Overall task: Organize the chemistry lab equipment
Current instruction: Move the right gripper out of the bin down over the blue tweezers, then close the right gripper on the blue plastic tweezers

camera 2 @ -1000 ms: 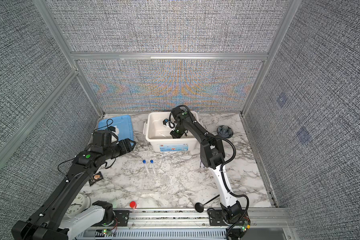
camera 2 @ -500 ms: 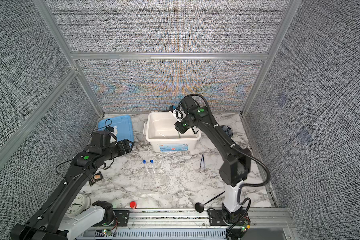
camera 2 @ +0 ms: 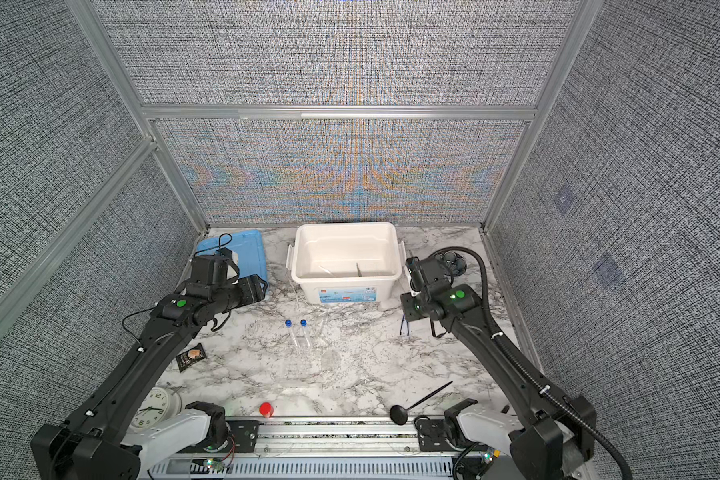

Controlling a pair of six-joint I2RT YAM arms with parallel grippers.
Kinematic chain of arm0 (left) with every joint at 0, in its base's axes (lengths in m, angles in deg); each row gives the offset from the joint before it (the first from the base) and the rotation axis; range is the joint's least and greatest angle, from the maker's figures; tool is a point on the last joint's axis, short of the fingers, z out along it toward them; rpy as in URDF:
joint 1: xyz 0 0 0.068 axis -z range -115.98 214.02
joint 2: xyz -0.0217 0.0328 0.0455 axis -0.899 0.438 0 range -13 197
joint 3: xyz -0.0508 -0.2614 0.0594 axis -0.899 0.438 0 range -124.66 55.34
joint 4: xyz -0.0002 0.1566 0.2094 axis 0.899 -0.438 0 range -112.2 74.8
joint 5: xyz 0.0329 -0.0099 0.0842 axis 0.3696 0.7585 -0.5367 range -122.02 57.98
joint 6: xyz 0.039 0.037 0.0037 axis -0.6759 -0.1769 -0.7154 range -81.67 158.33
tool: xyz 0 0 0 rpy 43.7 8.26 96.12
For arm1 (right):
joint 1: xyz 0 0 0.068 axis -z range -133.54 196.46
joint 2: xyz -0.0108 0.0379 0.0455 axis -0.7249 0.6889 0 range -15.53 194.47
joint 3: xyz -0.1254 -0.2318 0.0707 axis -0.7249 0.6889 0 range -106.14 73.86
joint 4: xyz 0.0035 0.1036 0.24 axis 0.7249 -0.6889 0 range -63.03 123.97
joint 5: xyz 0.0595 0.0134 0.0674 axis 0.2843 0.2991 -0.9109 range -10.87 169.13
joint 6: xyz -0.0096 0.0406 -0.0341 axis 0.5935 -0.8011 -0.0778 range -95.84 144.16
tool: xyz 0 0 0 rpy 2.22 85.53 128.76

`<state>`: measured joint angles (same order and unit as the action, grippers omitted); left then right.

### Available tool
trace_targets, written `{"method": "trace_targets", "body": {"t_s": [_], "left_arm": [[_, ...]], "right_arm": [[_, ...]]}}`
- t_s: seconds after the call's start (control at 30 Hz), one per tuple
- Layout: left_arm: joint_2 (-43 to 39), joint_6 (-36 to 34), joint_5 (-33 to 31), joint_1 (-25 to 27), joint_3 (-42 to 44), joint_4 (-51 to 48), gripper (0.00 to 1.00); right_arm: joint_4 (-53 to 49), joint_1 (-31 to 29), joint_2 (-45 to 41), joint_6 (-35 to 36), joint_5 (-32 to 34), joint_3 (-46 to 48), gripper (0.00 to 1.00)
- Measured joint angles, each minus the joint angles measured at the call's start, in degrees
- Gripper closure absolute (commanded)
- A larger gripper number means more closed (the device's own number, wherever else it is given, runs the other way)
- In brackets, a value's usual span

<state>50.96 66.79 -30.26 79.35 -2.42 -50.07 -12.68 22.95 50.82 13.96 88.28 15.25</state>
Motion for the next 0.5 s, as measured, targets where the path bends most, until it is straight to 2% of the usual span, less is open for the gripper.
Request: {"method": "trace_targets", "body": {"t_s": [0.2,0.5], "left_arm": [[0.81,0.46,-4.61,0.0,-0.17,-0.66,0.22],[0.46,0.52,-7.28,-0.07,-0.04,-2.1,0.22]], "right_arm": [[4.72,1.07,2.93,-7.48,-0.7,10.43,0.36],[13.97,1.33,15.74,-12.61,-3.69,11.76,0.35]]}}
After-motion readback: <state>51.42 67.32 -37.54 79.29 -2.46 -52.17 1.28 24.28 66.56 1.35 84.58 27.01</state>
